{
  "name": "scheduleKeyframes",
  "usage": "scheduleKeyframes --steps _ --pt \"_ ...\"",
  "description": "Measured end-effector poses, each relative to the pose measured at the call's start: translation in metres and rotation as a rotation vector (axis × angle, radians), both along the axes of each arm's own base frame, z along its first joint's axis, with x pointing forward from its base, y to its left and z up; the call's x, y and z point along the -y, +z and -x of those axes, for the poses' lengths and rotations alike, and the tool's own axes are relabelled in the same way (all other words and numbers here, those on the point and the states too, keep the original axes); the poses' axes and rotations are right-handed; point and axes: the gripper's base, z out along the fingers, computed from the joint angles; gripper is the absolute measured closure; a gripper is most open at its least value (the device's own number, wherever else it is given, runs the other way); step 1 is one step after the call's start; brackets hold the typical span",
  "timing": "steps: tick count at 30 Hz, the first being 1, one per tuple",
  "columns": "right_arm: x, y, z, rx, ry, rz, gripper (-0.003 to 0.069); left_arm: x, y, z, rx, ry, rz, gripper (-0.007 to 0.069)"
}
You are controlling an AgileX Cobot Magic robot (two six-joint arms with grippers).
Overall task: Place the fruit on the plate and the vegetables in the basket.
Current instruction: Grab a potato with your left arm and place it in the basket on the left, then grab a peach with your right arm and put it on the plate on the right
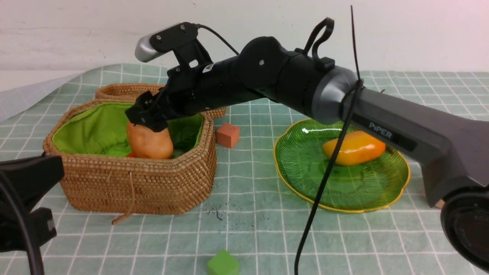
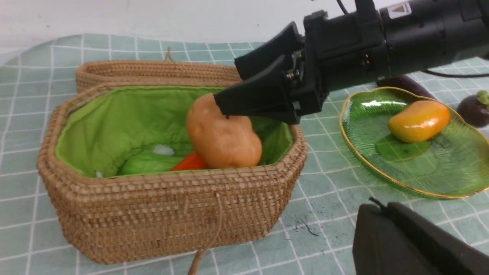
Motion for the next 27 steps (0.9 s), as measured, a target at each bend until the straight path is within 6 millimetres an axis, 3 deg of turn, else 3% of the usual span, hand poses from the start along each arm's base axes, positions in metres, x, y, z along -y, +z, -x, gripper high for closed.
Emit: scheduleKeyframes --steps 7,10,14,19,24,27 --pt "0.016 0.031 0.016 -0.051 0.044 0.055 0.0202 0.003 -0.001 0.001 0.003 -0.044 -0.022 0.0626" --pt "0.043 0.056 0.02 -0.072 0.0 0.122 0.0362 0.004 -0.001 0.002 0.008 -0.069 -0.04 0.0626" --pt "0.068 0.068 0.02 -0.087 -0.052 0.2 0.0495 0.005 -0.002 0.003 0.003 -0.084 -0.05 0.0626" --pt "0.083 0.075 0.025 -0.139 -0.077 0.261 0.0581 0.005 -0.002 0.003 0.006 -0.089 -0.06 0.0626" --pt "0.102 0.09 0.041 -0.204 -0.084 0.344 0.0619 0.007 -0.003 0.005 0.013 -0.131 -0.094 0.0626" --pt "0.13 0.108 0.052 -0.241 -0.15 0.413 0.0626 0.012 -0.004 0.008 0.025 -0.218 -0.132 0.0626"
